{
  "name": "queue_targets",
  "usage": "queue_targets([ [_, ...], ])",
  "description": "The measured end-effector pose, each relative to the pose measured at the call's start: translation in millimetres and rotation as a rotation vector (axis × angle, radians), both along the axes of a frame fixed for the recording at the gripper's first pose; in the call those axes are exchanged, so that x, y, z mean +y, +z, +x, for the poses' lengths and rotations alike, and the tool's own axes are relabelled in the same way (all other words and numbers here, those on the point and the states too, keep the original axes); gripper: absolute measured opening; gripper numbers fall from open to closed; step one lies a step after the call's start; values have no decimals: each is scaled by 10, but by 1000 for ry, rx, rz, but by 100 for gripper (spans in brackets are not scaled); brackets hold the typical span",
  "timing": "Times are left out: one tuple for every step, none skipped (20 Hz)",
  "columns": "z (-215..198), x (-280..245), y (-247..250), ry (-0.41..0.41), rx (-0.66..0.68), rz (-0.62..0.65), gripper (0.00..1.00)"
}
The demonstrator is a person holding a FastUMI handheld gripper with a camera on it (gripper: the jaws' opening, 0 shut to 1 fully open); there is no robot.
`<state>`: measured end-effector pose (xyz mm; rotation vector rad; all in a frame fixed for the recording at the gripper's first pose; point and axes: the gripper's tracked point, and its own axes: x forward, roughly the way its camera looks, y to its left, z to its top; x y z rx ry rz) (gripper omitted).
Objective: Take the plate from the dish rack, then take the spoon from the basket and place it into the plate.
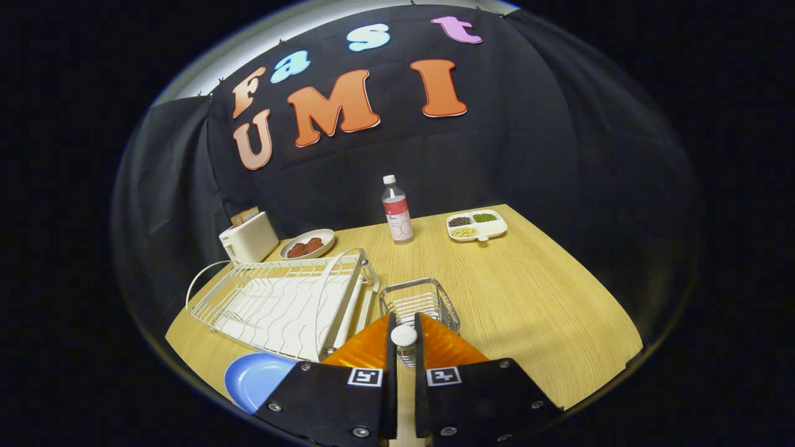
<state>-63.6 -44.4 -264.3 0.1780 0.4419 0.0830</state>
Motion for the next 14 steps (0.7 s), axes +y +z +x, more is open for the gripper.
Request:
queue_targets([
  [-1,8,25,1,2,2,11],
  [8,9,51,-3,5,2,11],
  [26,-9,102,-8,1,8,11],
  [38,-10,176,-11,-6,15,11],
  [55,-33,239,-17,-16,13,11],
  [63,-43,320,-19,-29,12,11],
  [75,-56,401,-25,-42,7,11],
  [88,-62,478,-28,-51,7,11],
  [79,-45,562,-28,-53,23,11],
  [72,-39,651,-32,-64,37,11],
  [62,-57,716,-34,-73,38,11],
  [48,-63,806,-32,-84,38,11],
  [30,-42,899,-26,-100,42,11],
  [8,-14,988,-16,-109,49,11],
])
